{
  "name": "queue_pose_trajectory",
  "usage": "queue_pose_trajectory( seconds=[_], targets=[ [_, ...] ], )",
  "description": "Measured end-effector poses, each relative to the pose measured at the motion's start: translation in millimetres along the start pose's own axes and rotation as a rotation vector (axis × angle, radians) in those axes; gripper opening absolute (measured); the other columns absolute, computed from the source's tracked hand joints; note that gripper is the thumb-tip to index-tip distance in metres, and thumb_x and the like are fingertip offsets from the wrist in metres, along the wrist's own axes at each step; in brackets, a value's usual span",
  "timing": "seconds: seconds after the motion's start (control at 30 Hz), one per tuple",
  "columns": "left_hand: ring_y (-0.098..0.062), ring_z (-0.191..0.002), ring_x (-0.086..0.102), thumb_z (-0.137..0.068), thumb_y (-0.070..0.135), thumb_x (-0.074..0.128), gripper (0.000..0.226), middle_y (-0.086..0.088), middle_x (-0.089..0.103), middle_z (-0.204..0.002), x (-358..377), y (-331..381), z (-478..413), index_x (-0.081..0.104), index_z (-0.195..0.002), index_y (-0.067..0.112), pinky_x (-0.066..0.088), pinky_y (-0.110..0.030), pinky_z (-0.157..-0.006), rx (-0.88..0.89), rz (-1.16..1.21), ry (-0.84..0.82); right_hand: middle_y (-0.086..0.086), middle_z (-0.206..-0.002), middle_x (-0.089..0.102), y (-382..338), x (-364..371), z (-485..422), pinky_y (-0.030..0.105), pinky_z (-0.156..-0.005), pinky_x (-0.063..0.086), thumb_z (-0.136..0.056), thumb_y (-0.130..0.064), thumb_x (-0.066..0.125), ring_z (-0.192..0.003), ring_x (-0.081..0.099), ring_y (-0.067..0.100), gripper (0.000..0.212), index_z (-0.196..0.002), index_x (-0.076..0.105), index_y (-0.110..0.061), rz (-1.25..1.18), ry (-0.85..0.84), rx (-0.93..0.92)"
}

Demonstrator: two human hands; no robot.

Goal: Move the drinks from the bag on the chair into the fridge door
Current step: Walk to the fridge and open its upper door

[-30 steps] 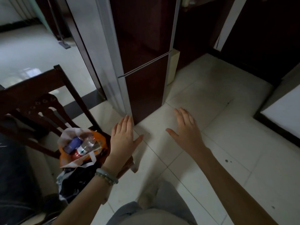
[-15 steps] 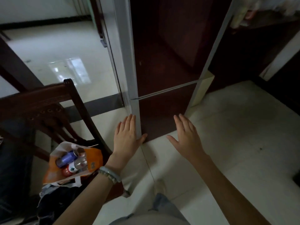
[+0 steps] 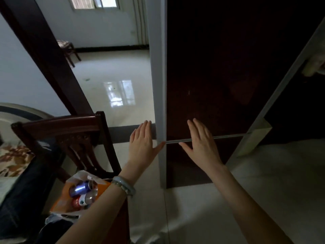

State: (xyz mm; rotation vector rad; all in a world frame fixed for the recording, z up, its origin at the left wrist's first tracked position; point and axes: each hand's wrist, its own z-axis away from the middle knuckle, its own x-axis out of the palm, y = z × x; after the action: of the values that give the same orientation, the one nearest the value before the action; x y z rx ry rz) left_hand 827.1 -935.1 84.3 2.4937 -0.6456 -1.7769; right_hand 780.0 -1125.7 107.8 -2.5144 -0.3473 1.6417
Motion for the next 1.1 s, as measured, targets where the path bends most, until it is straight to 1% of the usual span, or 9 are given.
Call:
queue_pose_trajectory(
  seconds=[0.1, 0.27, 0.43, 0.57, 0.63, 0.7, 0.8, 0.93, 1.1],
  targets=[
    [-0.023, -0.141, 0.018, -0.084, 0.06, 0.049, 0.087, -0.009, 0.021, -0.154, -15, -2, -36, 0.015, -0.146, 0.01, 0.013, -0.039, -0.115, 0.019, -0.018, 0.049, 0.021, -0.145, 0.037, -2, -12, -35, 0.047, -0.106, 0.035, -0.082, -0.037, 0.067, -0.133, 0.036, 0.035, 0.074, -0.14, 0.034, -0.004, -0.004, 0.042, -0.019],
    [-0.029, -0.137, 0.028, -0.083, 0.054, 0.055, 0.083, -0.014, 0.032, -0.149, -50, -7, -100, 0.025, -0.143, 0.004, 0.023, -0.043, -0.113, 0.077, -0.013, 0.233, 0.023, -0.143, 0.038, -9, -37, -99, 0.049, -0.105, 0.038, -0.082, -0.036, 0.066, -0.132, 0.037, 0.036, 0.073, -0.139, 0.035, -0.002, 0.001, 0.149, -0.086],
    [-0.028, -0.134, 0.034, -0.083, 0.05, 0.06, 0.082, -0.015, 0.038, -0.145, -74, -11, -154, 0.029, -0.141, 0.002, 0.027, -0.041, -0.11, 0.121, 0.077, 0.334, 0.022, -0.147, 0.032, -27, -56, -152, 0.048, -0.108, 0.032, -0.084, -0.032, 0.066, -0.135, 0.031, 0.036, 0.073, -0.141, 0.032, -0.003, -0.014, 0.239, -0.139],
    [-0.027, -0.132, 0.037, -0.083, 0.047, 0.061, 0.08, -0.014, 0.038, -0.145, -76, -8, -183, 0.028, -0.141, 0.003, 0.029, -0.039, -0.107, 0.13, 0.182, 0.294, 0.017, -0.155, 0.014, -31, -62, -182, 0.041, -0.113, 0.016, -0.088, -0.034, 0.062, -0.142, 0.015, 0.031, 0.078, -0.146, 0.018, -0.007, 0.033, 0.211, -0.158],
    [-0.027, -0.131, 0.038, -0.083, 0.047, 0.061, 0.081, -0.013, 0.038, -0.145, -71, -8, -193, 0.025, -0.142, 0.004, 0.031, -0.04, -0.108, 0.145, 0.218, 0.23, 0.014, -0.157, 0.005, -29, -60, -191, 0.039, -0.114, 0.009, -0.089, -0.036, 0.059, -0.144, 0.005, 0.027, 0.081, -0.147, 0.01, -0.009, 0.056, 0.164, -0.159],
    [-0.026, -0.127, 0.043, -0.082, 0.048, 0.061, 0.082, -0.012, 0.044, -0.141, -66, -7, -199, 0.025, -0.142, 0.005, 0.034, -0.044, -0.105, 0.162, 0.276, 0.167, 0.012, -0.157, -0.003, -25, -57, -196, 0.038, -0.115, 0.006, -0.089, -0.039, 0.058, -0.144, -0.002, 0.025, 0.085, -0.148, 0.003, -0.011, 0.082, 0.098, -0.147],
    [-0.025, -0.112, 0.056, -0.082, 0.043, 0.063, 0.074, -0.007, 0.058, -0.126, -59, -4, -204, 0.028, -0.136, 0.005, 0.038, -0.045, -0.1, 0.139, 0.349, 0.117, 0.012, -0.156, -0.014, -17, -53, -197, 0.044, -0.116, 0.006, -0.086, -0.04, 0.06, -0.143, -0.008, 0.026, 0.092, -0.148, -0.003, -0.013, 0.191, 0.013, -0.159],
    [-0.028, -0.095, 0.06, -0.083, 0.036, 0.065, 0.051, -0.009, 0.061, -0.106, -56, 2, -206, 0.039, -0.113, 0.004, 0.047, -0.046, -0.087, 0.072, 0.476, 0.097, 0.012, -0.154, -0.022, -11, -56, -197, 0.046, -0.117, 0.006, -0.085, -0.041, 0.061, -0.142, -0.014, 0.026, 0.098, -0.147, -0.01, -0.014, 0.272, -0.053, -0.167],
    [-0.029, -0.098, 0.059, -0.084, 0.036, 0.065, 0.051, -0.013, 0.059, -0.112, -57, 4, -204, 0.039, -0.114, 0.005, 0.049, -0.045, -0.085, 0.055, 0.526, 0.085, 0.01, -0.153, -0.025, -16, -60, -197, 0.047, -0.116, 0.005, -0.083, -0.04, 0.064, -0.141, -0.017, 0.024, 0.101, -0.147, -0.011, -0.015, 0.254, -0.107, -0.129]
  ],
)
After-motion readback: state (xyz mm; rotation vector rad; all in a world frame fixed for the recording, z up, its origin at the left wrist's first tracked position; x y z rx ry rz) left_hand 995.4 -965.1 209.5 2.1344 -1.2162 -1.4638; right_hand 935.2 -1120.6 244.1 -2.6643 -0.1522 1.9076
